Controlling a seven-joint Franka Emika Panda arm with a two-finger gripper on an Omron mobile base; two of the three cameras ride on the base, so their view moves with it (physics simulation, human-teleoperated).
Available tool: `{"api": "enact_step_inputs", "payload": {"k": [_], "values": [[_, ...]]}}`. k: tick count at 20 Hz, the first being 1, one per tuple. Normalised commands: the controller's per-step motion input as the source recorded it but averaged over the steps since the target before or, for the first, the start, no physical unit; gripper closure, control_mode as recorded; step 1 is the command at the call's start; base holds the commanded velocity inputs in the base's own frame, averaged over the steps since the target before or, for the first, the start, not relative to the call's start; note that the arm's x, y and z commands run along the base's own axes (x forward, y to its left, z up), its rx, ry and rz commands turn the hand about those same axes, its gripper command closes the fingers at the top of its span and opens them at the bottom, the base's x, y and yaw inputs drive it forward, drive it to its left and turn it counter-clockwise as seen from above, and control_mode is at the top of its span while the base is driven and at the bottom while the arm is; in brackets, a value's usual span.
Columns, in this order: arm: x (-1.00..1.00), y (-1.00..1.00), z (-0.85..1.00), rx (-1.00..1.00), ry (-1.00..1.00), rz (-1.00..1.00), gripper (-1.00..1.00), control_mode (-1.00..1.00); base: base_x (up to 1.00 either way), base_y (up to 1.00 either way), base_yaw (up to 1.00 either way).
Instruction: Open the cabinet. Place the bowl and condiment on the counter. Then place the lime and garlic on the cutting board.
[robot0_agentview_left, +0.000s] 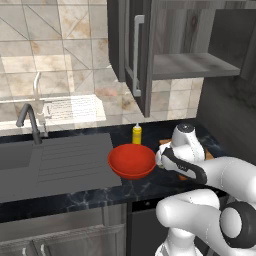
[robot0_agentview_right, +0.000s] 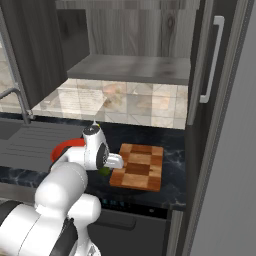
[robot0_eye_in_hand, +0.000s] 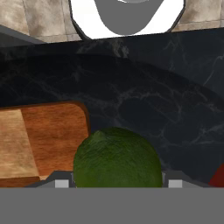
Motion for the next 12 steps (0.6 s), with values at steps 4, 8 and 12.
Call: {"api": "enact_step_inputs", "payload": {"k": [4, 8, 12], "values": [[0.00, -0.09, 0.10, 0.00, 0.00, 0.00, 1.00, -1.00, 0.00, 0.00, 0.00], [0.00, -0.23, 0.02, 0.00, 0.00, 0.00, 1.00, -1.00, 0.00, 0.00, 0.00], [0.00, -0.28, 0.00, 0.00, 0.00, 0.00, 1.00, -1.00, 0.00, 0.00, 0.00]]}}
